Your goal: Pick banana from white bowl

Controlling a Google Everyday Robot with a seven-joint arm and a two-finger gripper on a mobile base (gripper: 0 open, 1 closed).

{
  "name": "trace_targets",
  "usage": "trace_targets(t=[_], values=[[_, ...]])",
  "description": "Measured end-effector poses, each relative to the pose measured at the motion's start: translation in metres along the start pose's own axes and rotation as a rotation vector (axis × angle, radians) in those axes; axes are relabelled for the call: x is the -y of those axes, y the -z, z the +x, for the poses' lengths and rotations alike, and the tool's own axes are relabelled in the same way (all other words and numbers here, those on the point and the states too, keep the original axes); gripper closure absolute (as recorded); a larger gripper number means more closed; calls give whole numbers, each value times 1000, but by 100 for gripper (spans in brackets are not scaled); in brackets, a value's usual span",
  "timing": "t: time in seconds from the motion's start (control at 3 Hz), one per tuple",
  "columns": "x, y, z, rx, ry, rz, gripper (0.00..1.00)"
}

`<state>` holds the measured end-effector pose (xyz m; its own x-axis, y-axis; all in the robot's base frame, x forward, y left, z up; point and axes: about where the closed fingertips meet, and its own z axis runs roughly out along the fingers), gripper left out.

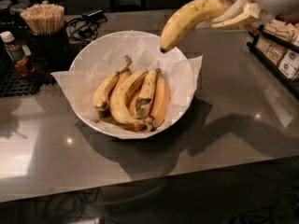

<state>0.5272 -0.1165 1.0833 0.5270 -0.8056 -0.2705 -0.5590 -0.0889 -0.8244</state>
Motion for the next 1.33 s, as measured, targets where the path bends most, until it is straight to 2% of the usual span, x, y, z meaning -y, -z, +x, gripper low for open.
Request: trace_targets(t=[0.33,0.67,1.0,1.33], values=[[23,23,-26,37,97,80,100],[40,44,-43,86,150,163,100],[40,44,-43,86,150,163,100],[29,25,-38,145,108,134,100]])
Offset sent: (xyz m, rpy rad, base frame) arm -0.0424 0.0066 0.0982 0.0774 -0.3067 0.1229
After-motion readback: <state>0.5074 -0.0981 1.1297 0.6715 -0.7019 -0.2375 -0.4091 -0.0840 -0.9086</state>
